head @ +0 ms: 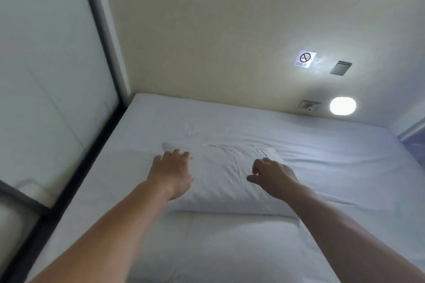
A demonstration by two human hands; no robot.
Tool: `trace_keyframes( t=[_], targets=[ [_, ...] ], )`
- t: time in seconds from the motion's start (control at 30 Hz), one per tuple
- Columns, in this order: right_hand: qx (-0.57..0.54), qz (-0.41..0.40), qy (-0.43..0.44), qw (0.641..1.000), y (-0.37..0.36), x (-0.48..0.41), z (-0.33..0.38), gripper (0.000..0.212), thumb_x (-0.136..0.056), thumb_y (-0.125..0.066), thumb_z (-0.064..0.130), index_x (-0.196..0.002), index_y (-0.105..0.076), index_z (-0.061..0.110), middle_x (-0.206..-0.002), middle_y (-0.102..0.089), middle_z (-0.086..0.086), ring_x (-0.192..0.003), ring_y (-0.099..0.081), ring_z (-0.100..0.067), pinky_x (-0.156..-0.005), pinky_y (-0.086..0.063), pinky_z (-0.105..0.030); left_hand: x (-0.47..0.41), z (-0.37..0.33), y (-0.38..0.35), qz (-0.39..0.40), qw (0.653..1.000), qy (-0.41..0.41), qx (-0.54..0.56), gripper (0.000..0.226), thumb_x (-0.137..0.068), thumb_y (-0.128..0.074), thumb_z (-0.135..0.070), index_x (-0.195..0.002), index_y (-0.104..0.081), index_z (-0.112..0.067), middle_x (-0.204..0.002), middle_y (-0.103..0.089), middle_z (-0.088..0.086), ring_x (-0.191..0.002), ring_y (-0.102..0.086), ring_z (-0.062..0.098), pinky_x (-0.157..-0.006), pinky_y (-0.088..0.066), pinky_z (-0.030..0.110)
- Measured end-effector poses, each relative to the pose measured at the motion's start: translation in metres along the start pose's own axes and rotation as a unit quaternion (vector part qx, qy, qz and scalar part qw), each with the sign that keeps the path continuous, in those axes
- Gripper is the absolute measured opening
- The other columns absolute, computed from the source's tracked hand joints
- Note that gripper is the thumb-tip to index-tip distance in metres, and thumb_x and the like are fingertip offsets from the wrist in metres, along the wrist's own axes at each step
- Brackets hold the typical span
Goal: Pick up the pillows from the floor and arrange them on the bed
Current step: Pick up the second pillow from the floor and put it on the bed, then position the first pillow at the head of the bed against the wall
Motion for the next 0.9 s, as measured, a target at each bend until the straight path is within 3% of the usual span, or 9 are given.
trace_keyframes(
  t=[0.1, 0.3, 0.53, 0.73, 0.9],
  targets=[
    [-0.043, 0.021, 0.014, 0.999, -0.025, -0.019, -0.017, 0.033, -0.086, -0.055, 0.057, -0.102, -0.058, 0.028, -0.108, -0.06, 0.004, -0.099, -0.06, -0.022, -0.077, -0.044, -0.033, -0.028, -0.01, -0.022, 0.106, 0.994, 0.01, -0.011, 0.058, -0.087, -0.056, -0.041, -0.138, -0.037, -0.023, -0.142, -0.042, 0.007, -0.125, -0.042, 0.029, -0.102, -0.035, 0.045],
    [-0.171, 0.048, -0.013, 0.984, -0.059, -0.044, -0.073, 0.036, -0.082, -0.064, 0.052, -0.105, -0.061, 0.025, -0.103, -0.058, 0.001, -0.096, -0.06, -0.023, -0.083, -0.049, -0.039, -0.099, -0.031, -0.041, 0.155, 0.987, 0.028, 0.004, 0.052, -0.089, -0.052, -0.034, -0.137, -0.039, -0.019, -0.14, -0.043, 0.008, -0.125, -0.042, 0.029, -0.102, -0.036, 0.043],
    [-0.158, 0.091, -0.071, 0.981, -0.095, -0.103, -0.053, 0.048, -0.086, -0.058, 0.054, -0.125, -0.053, 0.027, -0.124, -0.056, -0.001, -0.106, -0.059, -0.023, -0.085, -0.048, -0.038, -0.144, -0.003, -0.11, 0.205, 0.979, 0.001, 0.02, 0.06, -0.087, -0.053, -0.037, -0.141, -0.033, -0.022, -0.146, -0.034, 0.009, -0.13, -0.034, 0.031, -0.105, -0.033, 0.047],
    [-0.186, 0.093, -0.186, 0.96, -0.144, -0.158, 0.001, 0.051, -0.088, -0.055, 0.054, -0.131, -0.047, 0.027, -0.13, -0.051, -0.003, -0.109, -0.058, -0.023, -0.086, -0.047, -0.038, -0.212, 0.038, -0.173, 0.261, 0.963, -0.054, 0.043, 0.093, -0.072, -0.062, -0.059, -0.147, -0.012, -0.036, -0.16, -0.003, 0.008, -0.144, 0.0, 0.038, -0.111, -0.01, 0.065],
    [-0.217, 0.126, -0.355, 0.9, -0.188, -0.174, 0.003, 0.066, -0.09, -0.054, 0.052, -0.141, -0.037, 0.015, -0.143, -0.04, -0.018, -0.127, -0.045, -0.034, -0.098, -0.038, -0.04, -0.203, 0.044, -0.228, 0.34, 0.936, -0.086, 0.033, 0.128, -0.049, -0.072, -0.071, -0.146, 0.004, -0.04, -0.159, 0.021, 0.007, -0.14, 0.023, 0.042, -0.105, 0.001, 0.073]
  ],
)
Point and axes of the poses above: each hand's wrist, its own x-axis away from the middle knuckle, its own y-axis out of the back of the hand, z = x × y, the point moved 5 cm from there along -x, towards the middle knuckle
